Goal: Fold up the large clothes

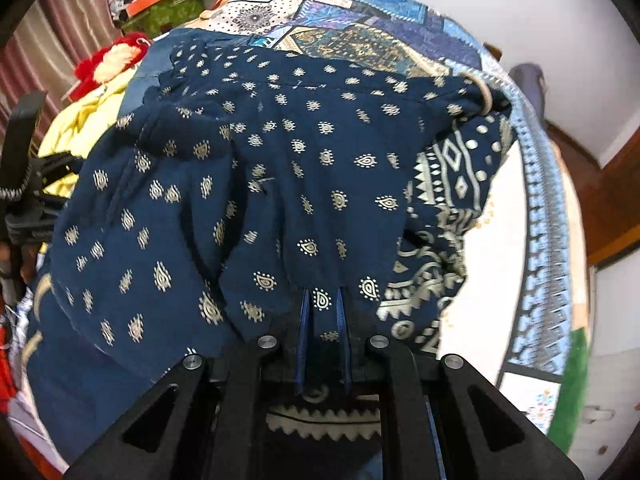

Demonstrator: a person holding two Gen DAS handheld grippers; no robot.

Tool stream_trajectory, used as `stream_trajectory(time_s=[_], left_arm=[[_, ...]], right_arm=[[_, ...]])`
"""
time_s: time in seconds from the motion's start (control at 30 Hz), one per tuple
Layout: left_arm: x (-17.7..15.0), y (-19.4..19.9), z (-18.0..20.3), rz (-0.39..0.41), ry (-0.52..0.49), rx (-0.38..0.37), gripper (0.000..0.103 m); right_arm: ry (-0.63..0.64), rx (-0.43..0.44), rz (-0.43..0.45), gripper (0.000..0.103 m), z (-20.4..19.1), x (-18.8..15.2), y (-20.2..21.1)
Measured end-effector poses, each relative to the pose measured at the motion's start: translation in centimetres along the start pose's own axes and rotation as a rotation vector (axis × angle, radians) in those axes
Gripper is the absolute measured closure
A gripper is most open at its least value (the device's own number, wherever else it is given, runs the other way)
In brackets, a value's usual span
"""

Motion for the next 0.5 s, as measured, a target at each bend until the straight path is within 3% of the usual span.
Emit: stream_trajectory(time_s=[0.27,0.3,0.33,0.37,0.4,0.43,0.5], left_arm=[[-0.3,-0.3,-1.0,-0.009,0.046,-0.049,0.02],[-0.3,-0.4,-1.0,-0.008,0.042,-0.045,0.018],[-0.3,-0.4,-1.1,-0.006,0.038,-0.039,0.017],[-0.3,-0.4,-1.2,-0.004,0.036,-0.037,0.016],[-0.3,-0.5,-1.3,-0.006,0.041,-0.041,0.016],[-0.3,-0.6,-1.3,-0.009,0.048,-0.046,0.016],[-0.1,-0.3,-1.7,-0.009,0.068,-0.049,0.017]], right_arm=[[-0.035,-0.07,0.035,0.093,2.2,-1.3,0.9],[-0.044,-0.088,0.035,0.084,2.8,-1.5,1.0],[-0.055,-0.119,0.034,0.042,3.5,-1.7,1.2],[-0.071,-0.206,0.041,0.017,4.9,-1.9,1.5],[-0.086,-0.3,0.059,0.001,6.2,-2.1,2.0],[-0.096,-0.344,0.083,0.001,7.2,-2.3,2.5],[-0.14,-0.328,0.043,0.001,8.9,-3.2,2.6]])
Point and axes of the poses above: each gripper's, at about its wrist camera, not at the fingertips, and y roughly against the way its jaws point, z to its right, x to its top, the point moved 7 cm from there along -y, roughly the way its jaws point, and after that the axes turned 2 degrees about z, right-handed, at the moved point
